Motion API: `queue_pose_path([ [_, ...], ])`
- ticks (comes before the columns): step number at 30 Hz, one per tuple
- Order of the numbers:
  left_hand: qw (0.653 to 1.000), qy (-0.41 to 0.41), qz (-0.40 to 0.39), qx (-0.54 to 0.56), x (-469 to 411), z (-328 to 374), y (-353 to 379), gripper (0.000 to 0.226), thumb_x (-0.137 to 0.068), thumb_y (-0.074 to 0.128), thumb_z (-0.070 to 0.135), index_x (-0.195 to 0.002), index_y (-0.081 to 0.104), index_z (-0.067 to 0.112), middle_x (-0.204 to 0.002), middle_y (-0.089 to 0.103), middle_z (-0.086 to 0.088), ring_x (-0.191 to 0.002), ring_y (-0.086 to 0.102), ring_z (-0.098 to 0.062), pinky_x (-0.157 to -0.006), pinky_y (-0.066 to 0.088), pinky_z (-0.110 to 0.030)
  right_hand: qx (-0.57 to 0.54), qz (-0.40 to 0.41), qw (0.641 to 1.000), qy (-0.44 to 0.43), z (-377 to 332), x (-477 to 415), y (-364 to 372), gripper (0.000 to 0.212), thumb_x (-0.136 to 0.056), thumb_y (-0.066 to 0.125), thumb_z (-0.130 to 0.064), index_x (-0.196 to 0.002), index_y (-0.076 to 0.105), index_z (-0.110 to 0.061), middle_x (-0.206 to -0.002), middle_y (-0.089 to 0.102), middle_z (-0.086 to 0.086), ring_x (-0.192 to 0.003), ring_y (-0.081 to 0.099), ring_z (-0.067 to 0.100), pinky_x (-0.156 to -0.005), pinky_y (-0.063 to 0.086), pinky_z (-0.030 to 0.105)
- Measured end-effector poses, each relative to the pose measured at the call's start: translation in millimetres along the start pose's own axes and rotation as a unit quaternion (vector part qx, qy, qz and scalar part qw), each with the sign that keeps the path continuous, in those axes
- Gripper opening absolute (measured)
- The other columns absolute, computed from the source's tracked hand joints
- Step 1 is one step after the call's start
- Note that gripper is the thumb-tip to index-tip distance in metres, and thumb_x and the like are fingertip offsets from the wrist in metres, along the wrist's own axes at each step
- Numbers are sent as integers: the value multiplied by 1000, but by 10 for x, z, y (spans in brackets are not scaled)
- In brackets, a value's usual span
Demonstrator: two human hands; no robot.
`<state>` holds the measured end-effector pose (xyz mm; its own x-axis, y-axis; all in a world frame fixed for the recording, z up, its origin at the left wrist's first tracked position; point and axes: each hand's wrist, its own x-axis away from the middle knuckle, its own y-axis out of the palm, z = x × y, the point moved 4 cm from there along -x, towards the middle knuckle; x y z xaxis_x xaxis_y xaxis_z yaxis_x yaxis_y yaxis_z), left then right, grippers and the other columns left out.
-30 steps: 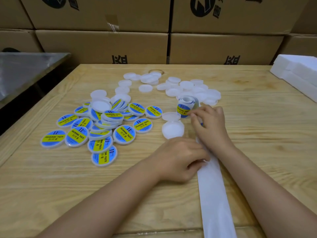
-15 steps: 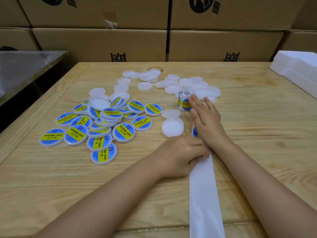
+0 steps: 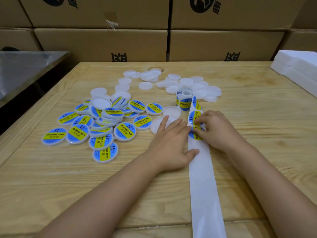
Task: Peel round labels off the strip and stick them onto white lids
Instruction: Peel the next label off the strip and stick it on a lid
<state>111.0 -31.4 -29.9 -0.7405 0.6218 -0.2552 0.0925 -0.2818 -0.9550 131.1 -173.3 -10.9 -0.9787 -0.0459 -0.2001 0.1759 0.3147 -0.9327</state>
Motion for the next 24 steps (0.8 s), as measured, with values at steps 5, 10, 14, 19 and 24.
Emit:
queue_pose_path([
  [5,1000,-2,-17,20,-12,-5,8,69,-89,44,53,-145,26,18,-151,29,8,-145,5,-8,-116,-11,-44,-45,-12,999,-6,13,-8,-7,32,-83,69,-28,-109,67,-11,-114,59,4,-110,52,23,-92,40,34],
  [10,999,-10,-20,27,-8,-1,-5,72,-89,43,54,-147,21,17,-151,28,8,-145,4,-8,-115,-15,-45,-77,-5,997,5,33,-2,-42,19,-80,73,-23,-93,67,-11,-93,54,-2,-87,49,15,-67,28,18],
  [14,999,-13,-28,36,-11,-5,-11,73,-89,44,53,-147,20,15,-151,28,7,-145,3,-8,-114,-15,-46,-69,-18,997,5,41,1,-62,16,-80,72,-22,-93,68,-14,-97,59,-3,-86,50,12,-66,30,17],
  [19,998,-16,-43,51,-17,-2,-10,75,-89,45,51,-148,14,19,-154,22,10,-144,-2,-6,-114,-15,-47,-62,-19,998,-11,41,-5,-52,26,-81,71,-21,-105,66,-11,-99,56,-2,-84,46,11,-66,27,16],
  [24,997,-16,-45,58,-22,6,-16,71,-92,37,52,-149,10,20,-155,19,12,-144,-2,-5,-114,-15,-47,-89,-4,996,-12,56,1,-51,19,-79,73,-19,-96,67,-11,-90,54,-6,-78,46,10,-63,27,15],
])
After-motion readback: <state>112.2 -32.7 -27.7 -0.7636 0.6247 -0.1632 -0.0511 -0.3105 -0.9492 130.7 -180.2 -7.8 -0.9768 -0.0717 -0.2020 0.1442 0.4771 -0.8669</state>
